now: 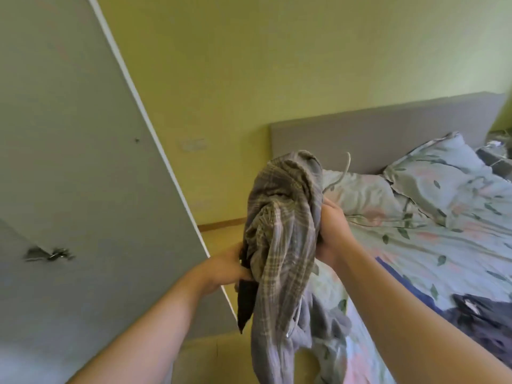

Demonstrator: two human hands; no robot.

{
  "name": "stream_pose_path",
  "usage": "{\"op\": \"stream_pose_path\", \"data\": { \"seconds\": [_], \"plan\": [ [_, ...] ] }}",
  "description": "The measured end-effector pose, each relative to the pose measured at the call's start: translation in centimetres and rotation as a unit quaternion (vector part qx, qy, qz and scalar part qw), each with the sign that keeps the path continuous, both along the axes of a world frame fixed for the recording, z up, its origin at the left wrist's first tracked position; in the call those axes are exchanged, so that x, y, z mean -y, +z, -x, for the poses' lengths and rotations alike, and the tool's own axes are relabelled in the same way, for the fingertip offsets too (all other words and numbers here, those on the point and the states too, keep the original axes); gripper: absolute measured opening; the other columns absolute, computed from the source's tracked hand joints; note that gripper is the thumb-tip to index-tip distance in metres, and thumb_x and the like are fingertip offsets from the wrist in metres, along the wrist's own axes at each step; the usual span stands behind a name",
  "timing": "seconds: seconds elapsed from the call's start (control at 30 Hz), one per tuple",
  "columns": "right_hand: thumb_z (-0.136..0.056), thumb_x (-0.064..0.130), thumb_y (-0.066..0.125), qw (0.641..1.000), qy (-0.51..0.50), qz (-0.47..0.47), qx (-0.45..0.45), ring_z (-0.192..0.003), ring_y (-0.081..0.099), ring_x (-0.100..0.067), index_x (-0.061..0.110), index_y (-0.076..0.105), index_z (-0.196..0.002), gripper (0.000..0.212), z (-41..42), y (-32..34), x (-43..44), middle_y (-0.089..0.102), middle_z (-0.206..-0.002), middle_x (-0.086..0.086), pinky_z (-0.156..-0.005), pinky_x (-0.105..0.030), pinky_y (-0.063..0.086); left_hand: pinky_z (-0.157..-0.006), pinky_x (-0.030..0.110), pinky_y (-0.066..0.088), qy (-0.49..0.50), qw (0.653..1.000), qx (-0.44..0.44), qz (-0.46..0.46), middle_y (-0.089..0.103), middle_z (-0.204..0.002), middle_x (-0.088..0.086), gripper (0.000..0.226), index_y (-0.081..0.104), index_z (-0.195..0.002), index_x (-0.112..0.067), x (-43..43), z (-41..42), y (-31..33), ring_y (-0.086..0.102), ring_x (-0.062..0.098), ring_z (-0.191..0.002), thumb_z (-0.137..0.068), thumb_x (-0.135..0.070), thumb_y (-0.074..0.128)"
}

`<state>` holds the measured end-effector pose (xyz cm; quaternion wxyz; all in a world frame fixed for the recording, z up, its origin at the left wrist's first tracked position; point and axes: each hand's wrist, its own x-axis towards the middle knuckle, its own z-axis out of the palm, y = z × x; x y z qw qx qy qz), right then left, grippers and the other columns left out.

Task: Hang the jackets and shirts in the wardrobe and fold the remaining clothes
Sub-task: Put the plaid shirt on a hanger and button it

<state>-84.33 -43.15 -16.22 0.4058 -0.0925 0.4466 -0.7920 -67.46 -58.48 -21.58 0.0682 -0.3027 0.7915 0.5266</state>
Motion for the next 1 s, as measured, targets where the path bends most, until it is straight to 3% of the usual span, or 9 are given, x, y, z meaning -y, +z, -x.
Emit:
{"op": "stream_pose_path", "data": {
  "seconds": [0.17, 0.3, 0.43, 0.5, 0.57, 0.7, 0.83, 0.93, 1.0],
  "plan": [
    [-0.098, 0.003, 0.050, 1.000, 0.018, -0.012, -0.012, -0.092, 0.074, -0.036, 0.010, 0.073, -0.115, 0.030, -3.6, -1.0, 2.4, 0.075, -0.107, -0.020, -0.074, -0.045, 0.061, -0.091, 0.030, 0.055, 0.046, 0.993, -0.107, 0.035, 0.073, -0.106, -0.023, 0.023, 0.069, -0.099, -0.053, 1.7, -3.4, -0.1, 0.068, -0.001, -0.100, -0.090, -0.032, 0.068],
    [-0.097, 0.001, 0.055, 0.994, 0.003, -0.090, -0.058, -0.094, 0.074, -0.035, 0.009, 0.072, -0.111, 0.024, -5.5, -2.4, 2.9, 0.075, -0.105, -0.017, -0.075, -0.048, 0.062, -0.085, 0.031, 0.059, 0.159, 0.964, -0.211, 0.004, 0.078, -0.104, -0.002, 0.024, 0.076, -0.101, -0.027, 3.9, -6.4, 1.0, 0.072, 0.020, -0.104, -0.102, -0.014, 0.056],
    [-0.094, 0.016, 0.061, 0.951, 0.006, -0.234, -0.203, -0.094, 0.072, -0.031, 0.014, 0.065, -0.110, 0.017, -6.7, -3.6, 3.9, 0.073, -0.104, -0.012, -0.079, -0.047, 0.062, -0.072, 0.031, 0.049, 0.202, 0.925, -0.200, 0.253, 0.071, -0.081, -0.013, 0.013, 0.066, -0.090, -0.031, 6.8, -9.5, 4.3, 0.065, 0.006, -0.078, -0.094, -0.033, 0.054],
    [-0.094, 0.013, 0.051, 0.916, 0.000, -0.298, -0.268, -0.085, 0.064, -0.025, 0.015, 0.060, -0.099, 0.010, -7.6, -4.2, 4.6, 0.068, -0.096, -0.010, -0.069, -0.031, 0.058, -0.063, 0.027, 0.045, 0.180, 0.901, -0.192, 0.343, 0.067, -0.074, -0.012, 0.022, 0.062, -0.086, -0.030, 7.3, -10.8, 6.5, 0.061, 0.007, -0.070, -0.085, -0.050, 0.052],
    [-0.096, 0.009, 0.040, 0.895, 0.002, -0.334, -0.297, -0.079, 0.054, -0.024, 0.010, 0.053, -0.094, 0.014, -8.5, -5.3, 5.4, 0.062, -0.094, -0.014, -0.065, -0.030, 0.047, -0.061, 0.021, 0.045, 0.172, 0.880, -0.205, 0.392, 0.069, -0.076, -0.015, 0.021, 0.061, -0.090, -0.033, 7.3, -11.8, 8.6, 0.062, 0.004, -0.069, -0.082, -0.052, 0.056],
    [-0.091, 0.007, 0.042, 0.883, 0.027, -0.353, -0.306, -0.091, 0.059, -0.030, 0.010, 0.055, -0.099, 0.015, -9.6, -6.4, 6.4, 0.064, -0.098, -0.013, -0.072, -0.036, 0.047, -0.051, 0.011, 0.038, 0.172, 0.852, -0.266, 0.416, 0.068, -0.087, -0.019, 0.017, 0.061, -0.094, -0.036, 6.8, -13.2, 11.9, 0.058, -0.001, -0.059, -0.083, -0.032, 0.074],
    [-0.089, 0.006, 0.042, 0.859, 0.035, -0.375, -0.346, -0.080, 0.054, -0.021, 0.018, 0.049, -0.090, 0.014, -9.9, -6.3, 6.9, 0.060, -0.093, -0.008, -0.061, -0.033, 0.041, -0.048, 0.012, 0.030, 0.160, 0.808, -0.272, 0.497, 0.059, -0.079, -0.026, 0.028, 0.057, -0.085, -0.029, 6.6, -14.2, 14.1, 0.048, -0.002, -0.054, -0.077, -0.013, 0.078],
    [-0.087, 0.004, 0.042, 0.828, 0.030, -0.421, -0.369, -0.076, 0.057, -0.024, 0.019, 0.045, -0.088, 0.015, -9.4, -6.2, 6.7, 0.056, -0.090, -0.007, -0.057, -0.038, 0.052, -0.053, 0.018, 0.039, 0.143, 0.802, -0.260, 0.518, 0.065, -0.077, -0.014, 0.026, 0.065, -0.075, -0.029, 6.8, -14.6, 15.3, 0.052, -0.001, -0.059, -0.070, -0.010, 0.082],
    [-0.088, 0.004, 0.046, 0.812, 0.042, -0.447, -0.373, -0.080, 0.063, -0.028, 0.016, 0.043, -0.094, 0.014, -9.1, -6.2, 6.5, 0.053, -0.090, -0.005, -0.066, -0.049, 0.061, -0.057, 0.019, 0.049, 0.153, 0.819, -0.269, 0.482, 0.069, -0.072, -0.016, 0.027, 0.069, -0.070, -0.032, 6.9, -14.6, 15.7, 0.059, 0.000, -0.059, -0.068, -0.012, 0.087]
  ]
}}
